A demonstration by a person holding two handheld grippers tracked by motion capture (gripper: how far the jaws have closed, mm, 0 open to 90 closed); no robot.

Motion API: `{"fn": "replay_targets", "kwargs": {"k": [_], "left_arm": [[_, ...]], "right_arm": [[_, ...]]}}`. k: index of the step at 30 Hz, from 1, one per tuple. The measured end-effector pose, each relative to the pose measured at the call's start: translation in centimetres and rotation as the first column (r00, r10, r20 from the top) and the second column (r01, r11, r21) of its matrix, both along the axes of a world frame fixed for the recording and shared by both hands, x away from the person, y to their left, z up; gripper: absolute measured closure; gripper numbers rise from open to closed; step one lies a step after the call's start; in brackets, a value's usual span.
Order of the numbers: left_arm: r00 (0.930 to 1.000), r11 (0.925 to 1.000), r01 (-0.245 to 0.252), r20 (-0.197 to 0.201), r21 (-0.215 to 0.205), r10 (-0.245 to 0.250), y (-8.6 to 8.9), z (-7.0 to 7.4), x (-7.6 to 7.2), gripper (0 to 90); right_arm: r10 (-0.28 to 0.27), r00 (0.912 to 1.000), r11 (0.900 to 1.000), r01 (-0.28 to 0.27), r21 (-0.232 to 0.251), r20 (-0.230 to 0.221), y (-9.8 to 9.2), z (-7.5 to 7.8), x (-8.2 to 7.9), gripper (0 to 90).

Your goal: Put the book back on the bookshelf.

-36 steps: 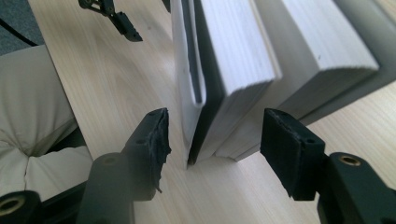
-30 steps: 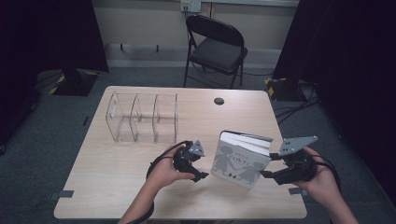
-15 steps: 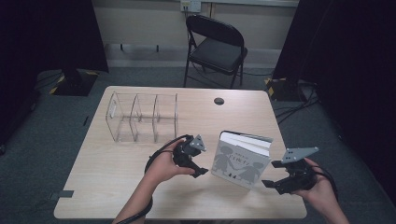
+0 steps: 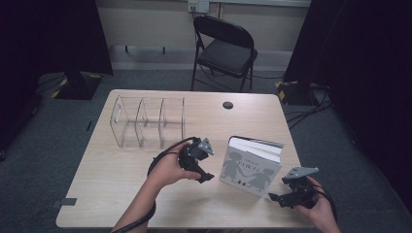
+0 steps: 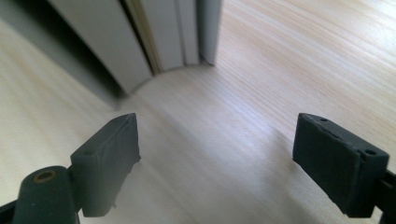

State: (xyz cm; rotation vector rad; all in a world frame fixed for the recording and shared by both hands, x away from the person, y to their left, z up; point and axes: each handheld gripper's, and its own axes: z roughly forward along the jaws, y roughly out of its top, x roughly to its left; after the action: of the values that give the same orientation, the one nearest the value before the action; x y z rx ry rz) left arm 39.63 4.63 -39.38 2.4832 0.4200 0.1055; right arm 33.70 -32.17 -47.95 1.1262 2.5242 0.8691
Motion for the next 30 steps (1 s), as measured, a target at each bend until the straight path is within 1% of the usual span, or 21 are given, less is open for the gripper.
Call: {"fn": "replay_targets", "kwargs": {"k": [3, 4, 5, 8, 9, 10, 12, 14, 15, 16, 17, 18, 19, 22, 23, 24, 25, 26, 27, 28, 30], "left_arm": [[1.0, 1.0, -0.007, 0.004, -0.005, 0.007, 0.0, 0.3, 0.1, 24.4], [1.0, 0.9999, -0.008, 0.003, -0.01, 0.008, 0.0, 0.5, 0.1, 24.5], [0.9999, 0.9999, -0.01, 0.004, -0.012, 0.01, 0.0, 0.6, 0.2, 24.5], [1.0, 1.0, -0.002, -0.001, -0.006, 0.002, -0.2, 1.0, 0.3, 24.5], [1.0, 1.0, 0.007, 0.001, 0.005, -0.007, -0.2, 1.1, 0.3, 24.5], [0.9999, 0.9999, 0.011, 0.0, 0.011, -0.011, -0.3, 1.2, 0.4, 24.5], [0.9999, 0.9999, 0.01, -0.007, -0.002, -0.01, -0.4, 1.5, 0.5, 24.6], [0.9998, 0.9997, 0.021, 0.0, 0.014, -0.021, -0.5, 1.8, 0.6, 24.9], [0.9999, 0.9999, 0.015, -0.002, 0.009, -0.015, -0.6, 1.8, 0.6, 24.9], [0.9998, 0.9997, 0.02, -0.005, 0.009, -0.02, -0.7, 2.1, 0.7, 25.3], [0.9998, 0.9998, 0.02, -0.006, 0.003, -0.02, -0.7, 2.2, 0.7, 25.8], [0.9997, 0.9997, 0.023, -0.001, 0.003, -0.023, -0.8, 2.4, 0.7, 25.7], [0.9996, 0.9995, 0.03, 0.003, 0.007, -0.03, -0.9, 2.6, 0.8, 25.7], [0.9993, 0.9992, 0.037, 0.002, 0.013, -0.037, -1.2, 3.2, 0.8, 25.8], [0.9991, 0.9989, 0.041, 0.007, 0.021, -0.041, -1.2, 3.4, 0.9, 25.8], [0.9995, 0.9994, 0.032, 0.002, 0.011, -0.032, -1.3, 3.5, 0.8, 25.8], [0.9992, 0.9991, 0.039, 0.004, 0.014, -0.039, -1.3, 3.6, 0.9, 25.7], [0.9993, 0.9992, 0.038, 0.003, 0.009, -0.038, -1.4, 3.8, 1.0, 25.7], [0.999, 0.9988, 0.043, 0.007, 0.023, -0.043, -1.4, 3.9, 1.0, 25.7], [0.9993, 0.9992, 0.036, 0.006, 0.016, -0.037, -1.5, 4.0, 1.0, 25.7], [0.9989, 0.9988, 0.046, 0.007, 0.018, -0.046, -1.7, 4.2, 1.2, 25.6]], "right_arm": [[-0.021, 0.9996, 1.0, 0.021, -0.018, 0.018, 0.0, -0.6, 0.0, 12.7], [-0.017, 0.9994, 1.0, 0.017, -0.016, 0.03, 0.0, -0.7, 0.0, 12.9], [-0.019, 0.9995, 1.0, 0.019, -0.005, 0.027, 0.1, -0.8, -0.1, 12.8], [-0.008, 0.9989, 1.0, 0.008, -0.01, 0.046, 0.3, -0.9, -0.1, 11.9], [-0.008, 0.9989, 1.0, 0.009, -0.008, 0.046, 0.2, -0.9, -0.1, 11.4], [-0.007, 0.9987, 1.0, 0.007, -0.001, 0.05, 0.3, -1.0, -0.1, 10.8], [-0.004, 0.9982, 1.0, 0.003, 0.017, 0.06, 0.1, -1.2, -0.2, 10.6], [-0.004, 0.9979, 1.0, 0.003, 0.021, 0.065, 0.0, -1.2, -0.3, 10.1], [-0.009, 0.997, 1.0, 0.007, 0.027, 0.077, 0.0, -1.3, -0.3, 10.0], [-0.012, 0.9969, 0.999, 0.009, 0.032, 0.078, 0.0, -1.4, -0.4, 9.9], [-0.023, 0.9959, 0.999, 0.019, 0.049, 0.088, 0.1, -1.5, -0.5, 9.7], [-0.026, 0.9939, 0.998, 0.02, 0.062, 0.107, 0.0, -1.7, -0.6, 9.7], [-0.034, 0.9906, 0.996, 0.022, 0.089, 0.133, -0.1, -2.0, -0.8, 9.6], [-0.034, 0.9907, 0.996, 0.023, 0.088, 0.132, -0.2, -2.0, -0.9, 9.6], [-0.036, 0.9905, 0.996, 0.024, 0.088, 0.133, -0.1, -2.0, -0.8, 9.6], [-0.038, 0.9904, 0.996, 0.027, 0.088, 0.133, -0.1, -2.0, -0.8, 9.6], [-0.037, 0.9904, 0.996, 0.025, 0.088, 0.133, -0.1, -2.0, -0.8, 9.6], [-0.033, 0.9907, 0.996, 0.022, 0.088, 0.132, -0.1, -2.0, -0.8, 9.6], [-0.032, 0.9907, 0.996, 0.02, 0.087, 0.132, -0.1, -2.0, -0.7, 9.6], [-0.031, 0.9907, 0.996, 0.02, 0.087, 0.133, -0.1, -2.0, -0.7, 9.6], [-0.031, 0.9906, 0.996, 0.02, 0.087, 0.133, -0.1, -2.0, -0.7, 9.6]]}}
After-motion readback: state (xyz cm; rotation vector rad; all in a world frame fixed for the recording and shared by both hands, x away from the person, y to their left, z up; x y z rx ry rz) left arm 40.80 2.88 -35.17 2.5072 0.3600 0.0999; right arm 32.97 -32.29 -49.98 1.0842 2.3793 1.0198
